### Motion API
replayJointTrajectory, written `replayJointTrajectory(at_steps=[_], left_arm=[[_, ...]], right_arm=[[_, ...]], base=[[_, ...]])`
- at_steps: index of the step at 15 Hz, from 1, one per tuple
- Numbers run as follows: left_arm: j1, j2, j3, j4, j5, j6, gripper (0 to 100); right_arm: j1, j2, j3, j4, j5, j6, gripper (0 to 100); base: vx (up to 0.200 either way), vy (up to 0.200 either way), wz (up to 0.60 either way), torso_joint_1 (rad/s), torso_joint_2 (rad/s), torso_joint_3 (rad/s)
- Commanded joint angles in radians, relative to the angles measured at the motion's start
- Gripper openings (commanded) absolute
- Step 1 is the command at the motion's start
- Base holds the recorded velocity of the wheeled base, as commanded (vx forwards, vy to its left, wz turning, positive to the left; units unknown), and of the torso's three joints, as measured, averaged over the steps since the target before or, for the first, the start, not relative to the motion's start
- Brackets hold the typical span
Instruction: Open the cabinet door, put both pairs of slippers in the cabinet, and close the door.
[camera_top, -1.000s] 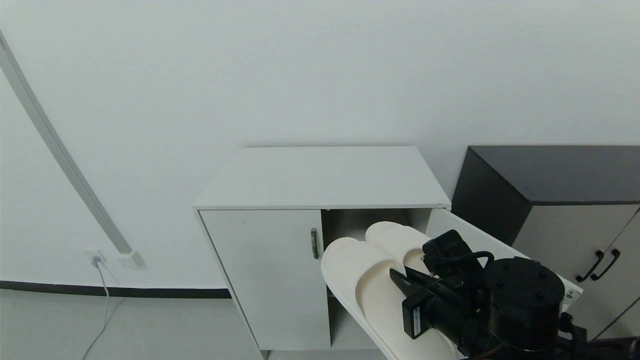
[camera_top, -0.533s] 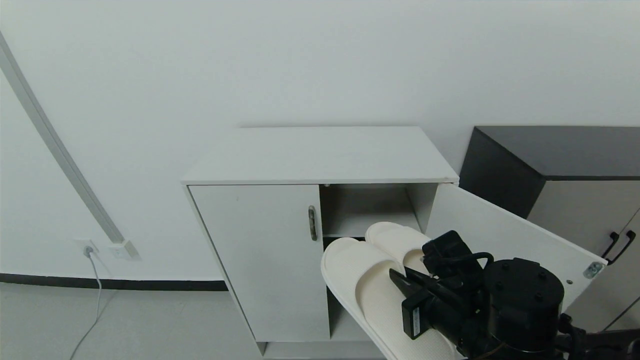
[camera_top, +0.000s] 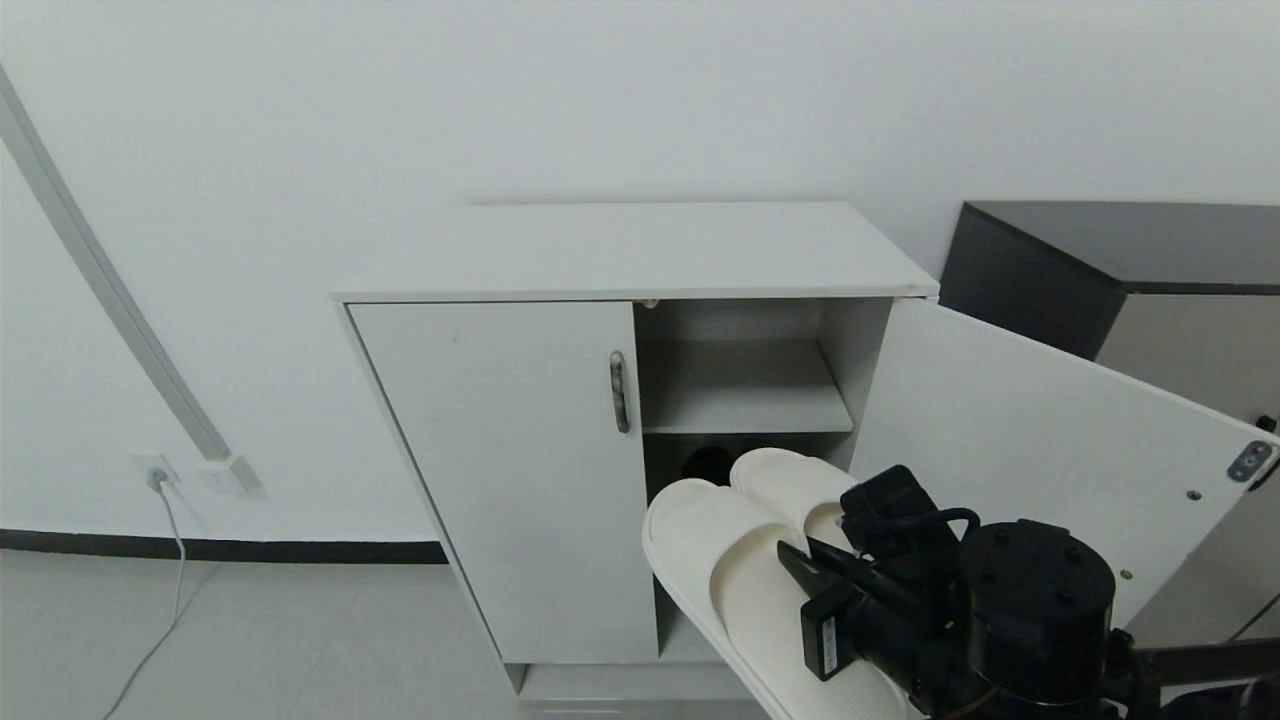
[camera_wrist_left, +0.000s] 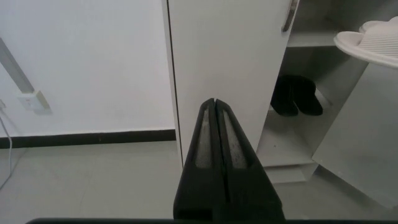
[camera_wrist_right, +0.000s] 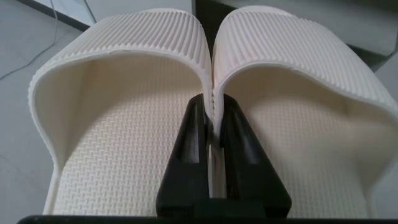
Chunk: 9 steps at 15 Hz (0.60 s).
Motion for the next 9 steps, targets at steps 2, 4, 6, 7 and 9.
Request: replayJointTrajectory(at_steps=[2,4,6,7,9], left_arm=[[0.000,0.001,0.000,0.000,0.000,0.000,0],[0.000,0.001,0.000,0.000,0.000,0.000,0],[0.000,0.001,0.000,0.000,0.000,0.000,0],[0.000,0.001,0.000,0.000,0.000,0.000,0],[0.000,0.001,0.000,0.000,0.000,0.000,0]], right_arm=[[0.000,0.013,0.000,-0.006,0.000,0.000,0],[0.000,0.019,0.002,-0.013,0.000,0.000,0],[0.000,0.019,0.006,-0.013,0.000,0.000,0],[0.000,0.019,0.006,-0.013,0.000,0.000,0],[0.000,0.026,0.006,-0.014,0.000,0.000,0]], base=[[0.000,0.000,0.00,-0.151,0.47,0.330],[0.000,0.000,0.00,-0.127,0.48,0.330],[0.000,0.000,0.00,-0.117,0.46,0.347],[0.000,0.000,0.00,-0.095,0.45,0.354],[0.000,0.000,0.00,-0.083,0.44,0.359]])
